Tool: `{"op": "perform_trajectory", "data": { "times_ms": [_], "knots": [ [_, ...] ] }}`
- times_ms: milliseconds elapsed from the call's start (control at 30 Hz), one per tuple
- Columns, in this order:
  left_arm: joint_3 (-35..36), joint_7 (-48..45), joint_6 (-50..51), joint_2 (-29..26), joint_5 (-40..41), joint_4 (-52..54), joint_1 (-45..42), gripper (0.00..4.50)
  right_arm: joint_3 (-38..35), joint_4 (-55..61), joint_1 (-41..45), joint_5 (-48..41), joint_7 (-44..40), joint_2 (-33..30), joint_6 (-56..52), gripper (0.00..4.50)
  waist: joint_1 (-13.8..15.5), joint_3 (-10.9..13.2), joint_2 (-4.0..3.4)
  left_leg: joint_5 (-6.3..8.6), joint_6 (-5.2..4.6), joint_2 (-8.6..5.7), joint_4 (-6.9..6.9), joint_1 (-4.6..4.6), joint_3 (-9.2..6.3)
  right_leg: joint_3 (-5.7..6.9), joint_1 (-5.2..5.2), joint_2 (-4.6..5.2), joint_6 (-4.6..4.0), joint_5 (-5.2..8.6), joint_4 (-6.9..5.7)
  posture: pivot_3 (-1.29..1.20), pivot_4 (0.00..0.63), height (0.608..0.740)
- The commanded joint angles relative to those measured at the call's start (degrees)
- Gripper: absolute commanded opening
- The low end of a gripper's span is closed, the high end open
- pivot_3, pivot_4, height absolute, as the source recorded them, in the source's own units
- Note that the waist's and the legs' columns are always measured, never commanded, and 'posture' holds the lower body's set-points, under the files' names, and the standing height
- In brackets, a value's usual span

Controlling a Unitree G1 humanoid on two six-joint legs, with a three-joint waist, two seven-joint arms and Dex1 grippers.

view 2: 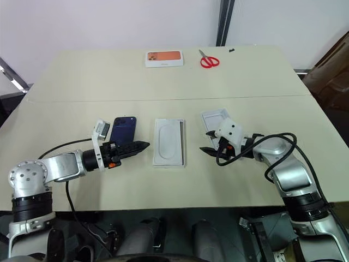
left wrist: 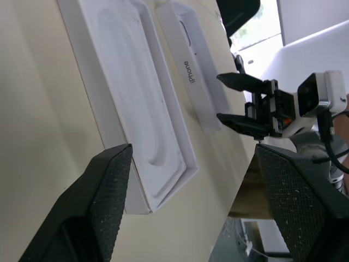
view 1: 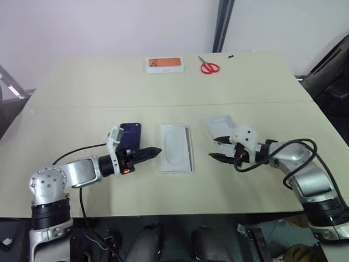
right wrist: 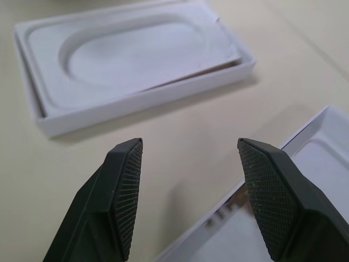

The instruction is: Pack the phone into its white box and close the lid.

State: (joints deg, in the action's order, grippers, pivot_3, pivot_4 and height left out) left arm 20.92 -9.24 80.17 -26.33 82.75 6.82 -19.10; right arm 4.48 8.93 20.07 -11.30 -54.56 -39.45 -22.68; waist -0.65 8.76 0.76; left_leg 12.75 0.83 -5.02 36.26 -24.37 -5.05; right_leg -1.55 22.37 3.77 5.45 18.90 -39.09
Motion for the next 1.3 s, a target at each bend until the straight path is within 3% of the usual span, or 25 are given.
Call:
{"op": "perform_trajectory", "data": {
  "times_ms": [33,133,167,233,367,700,1033,1300],
  "knots": [
    [-2.7,-6.9,-6.5,-3.5,-6.6,6.1,0.9,3.87,0.0,0.3,3.7,-0.7,2.2,2.7,0.2,2.92,-0.1,0.0,0.00,0.00,0.00,0.00,0.00,0.00,0.00,0.00,0.01,0.00,0.00,0.00,0.00,0.00,0.150,0.734],
    [-6.8,-15.6,-15.1,-7.6,-16.4,8.1,2.4,3.87,1.0,-0.7,6.3,-1.3,2.3,5.0,-0.7,2.92,-0.1,0.0,-0.02,-0.04,0.07,0.00,-0.10,0.00,0.04,-0.03,0.05,-0.01,-0.01,0.00,0.00,0.00,0.150,0.734],
    [-7.5,-18.3,-17.7,-8.5,-18.7,7.1,2.3,3.89,1.6,-1.5,7.0,-0.8,2.5,5.7,-0.5,2.66,0.0,0.0,-0.03,-0.05,0.08,0.01,-0.10,0.01,0.04,-0.03,0.04,-0.01,-0.02,0.00,0.01,0.00,0.150,0.734],
    [-9.3,-22.9,-26.5,-9.9,-26.4,5.6,2.3,3.90,3.1,-3.5,8.7,0.8,3.5,7.4,0.6,2.05,0.1,0.0,-0.03,-0.05,0.08,0.00,-0.10,0.00,0.04,-0.02,0.02,0.00,-0.02,0.00,0.05,0.00,0.150,0.734],
    [-12.4,-31.9,-42.0,-12.7,-39.2,1.5,2.4,3.90,6.1,-6.0,10.9,2.7,4.9,10.4,1.3,0.05,0.0,0.0,-0.04,-0.04,0.08,-0.01,-0.13,-0.01,0.04,-0.01,0.04,0.02,-0.03,0.00,0.09,0.00,0.150,0.734],
    [-11.0,-40.4,-54.9,-13.8,-48.6,-3.3,6.0,3.90,12.1,-11.0,13.2,10.3,8.0,12.3,1.9,0.05,-0.1,0.0,-0.06,0.01,-0.01,0.00,-0.17,-0.02,0.03,-0.02,0.10,0.02,-0.03,0.00,0.08,0.00,0.150,0.734],
    [-9.7,-41.9,-58.4,-12.5,-49.9,-2.3,9.9,3.90,14.0,-9.4,14.4,10.2,7.0,15.7,-0.6,0.05,-0.2,0.0,-0.07,0.11,-0.18,0.00,-0.17,-0.02,0.02,-0.01,0.11,0.01,-0.02,0.00,0.06,0.00,0.150,0.734],
    [-10.9,-42.2,-59.6,-12.1,-52.5,-1.5,10.4,3.90,19.8,-11.0,15.0,16.3,7.7,16.4,-1.0,0.05,-0.1,0.0,-0.07,0.11,-0.19,-0.01,-0.14,-0.02,0.00,0.01,0.14,0.01,-0.02,0.00,0.04,0.00,0.150,0.734]
  ]
}}
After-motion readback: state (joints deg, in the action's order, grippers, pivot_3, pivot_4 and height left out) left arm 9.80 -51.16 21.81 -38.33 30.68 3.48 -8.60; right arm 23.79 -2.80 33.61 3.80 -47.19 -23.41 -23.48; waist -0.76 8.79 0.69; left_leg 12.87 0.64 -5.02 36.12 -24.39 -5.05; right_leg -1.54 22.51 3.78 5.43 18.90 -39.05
